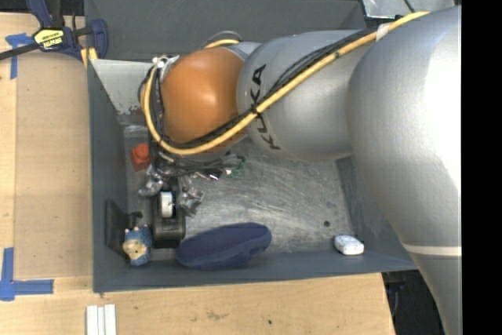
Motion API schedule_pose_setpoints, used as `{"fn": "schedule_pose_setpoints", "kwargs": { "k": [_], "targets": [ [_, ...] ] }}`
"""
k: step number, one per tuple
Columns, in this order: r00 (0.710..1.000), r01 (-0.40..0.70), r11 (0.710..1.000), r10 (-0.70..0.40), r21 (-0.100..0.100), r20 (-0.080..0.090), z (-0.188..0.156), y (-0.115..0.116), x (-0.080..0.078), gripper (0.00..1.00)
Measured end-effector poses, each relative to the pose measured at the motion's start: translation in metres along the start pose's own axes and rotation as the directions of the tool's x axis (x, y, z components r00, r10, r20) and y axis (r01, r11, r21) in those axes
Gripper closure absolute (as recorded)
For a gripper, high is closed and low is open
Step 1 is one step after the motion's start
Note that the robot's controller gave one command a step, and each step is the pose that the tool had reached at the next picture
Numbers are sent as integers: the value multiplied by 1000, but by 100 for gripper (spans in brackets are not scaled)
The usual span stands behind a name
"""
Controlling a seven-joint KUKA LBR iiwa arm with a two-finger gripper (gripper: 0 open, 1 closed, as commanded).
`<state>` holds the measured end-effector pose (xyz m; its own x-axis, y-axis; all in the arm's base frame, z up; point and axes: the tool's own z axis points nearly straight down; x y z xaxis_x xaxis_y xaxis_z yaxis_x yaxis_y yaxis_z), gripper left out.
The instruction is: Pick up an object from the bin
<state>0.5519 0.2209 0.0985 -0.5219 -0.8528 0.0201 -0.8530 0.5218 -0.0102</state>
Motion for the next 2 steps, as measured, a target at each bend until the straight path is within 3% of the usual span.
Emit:
{"fn": "schedule_pose_setpoints", "kwargs": {
  "k": [1,2],
  "targets": [
    [971,238,971,-238,-2,25,-158,4,7,100],
    [883,469,883,-468,1,24,-216,13,64,100]
  ]
}}
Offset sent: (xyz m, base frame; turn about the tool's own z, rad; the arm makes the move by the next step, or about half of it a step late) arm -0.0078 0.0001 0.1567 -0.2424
